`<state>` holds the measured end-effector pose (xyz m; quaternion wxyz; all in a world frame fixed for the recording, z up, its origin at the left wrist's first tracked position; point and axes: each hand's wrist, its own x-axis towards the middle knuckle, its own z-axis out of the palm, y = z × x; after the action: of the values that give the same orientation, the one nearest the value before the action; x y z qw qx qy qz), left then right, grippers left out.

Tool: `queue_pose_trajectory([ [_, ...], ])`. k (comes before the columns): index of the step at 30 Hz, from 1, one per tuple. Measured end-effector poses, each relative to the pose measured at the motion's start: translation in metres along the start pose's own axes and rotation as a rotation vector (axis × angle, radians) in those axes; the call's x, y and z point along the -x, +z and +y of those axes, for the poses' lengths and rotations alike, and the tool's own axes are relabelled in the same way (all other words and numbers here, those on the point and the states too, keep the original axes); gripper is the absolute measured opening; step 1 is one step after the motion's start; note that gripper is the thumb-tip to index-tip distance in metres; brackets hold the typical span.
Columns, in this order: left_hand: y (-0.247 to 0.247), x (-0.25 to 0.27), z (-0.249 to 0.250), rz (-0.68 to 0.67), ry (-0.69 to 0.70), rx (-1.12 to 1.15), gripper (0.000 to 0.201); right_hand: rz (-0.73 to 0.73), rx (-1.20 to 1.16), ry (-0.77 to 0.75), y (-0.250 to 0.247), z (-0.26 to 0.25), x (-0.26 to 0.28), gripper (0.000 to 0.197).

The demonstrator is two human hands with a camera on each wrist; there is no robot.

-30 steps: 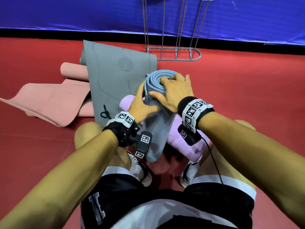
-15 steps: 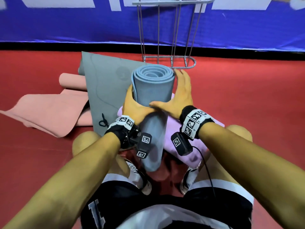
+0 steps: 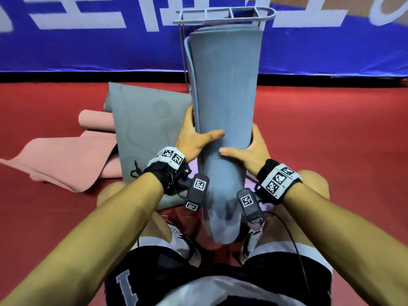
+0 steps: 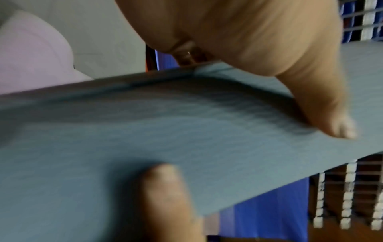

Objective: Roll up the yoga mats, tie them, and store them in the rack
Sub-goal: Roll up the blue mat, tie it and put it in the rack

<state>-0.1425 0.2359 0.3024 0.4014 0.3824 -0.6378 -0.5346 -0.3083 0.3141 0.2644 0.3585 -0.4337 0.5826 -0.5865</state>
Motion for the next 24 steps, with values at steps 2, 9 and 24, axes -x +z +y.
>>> queue_pose_trajectory([
  [2, 0.009, 0.020, -0.025, -0.101, -0.008, -0.047, 0.126, 0.024, -0.063, 0.019, -0.003, -0.006, 0.001, 0.109],
  [9, 0.020, 0.035, -0.052, -0.130, -0.012, -0.083, 0.134, 0.003, -0.117, 0.089, -0.002, 0.000, 0.003, 0.101],
  [24, -0.034, 0.052, -0.135, 0.082, -0.151, -0.054, 0.113, -0.286, 0.144, 0.352, 0.063, 0.079, -0.025, 0.088],
])
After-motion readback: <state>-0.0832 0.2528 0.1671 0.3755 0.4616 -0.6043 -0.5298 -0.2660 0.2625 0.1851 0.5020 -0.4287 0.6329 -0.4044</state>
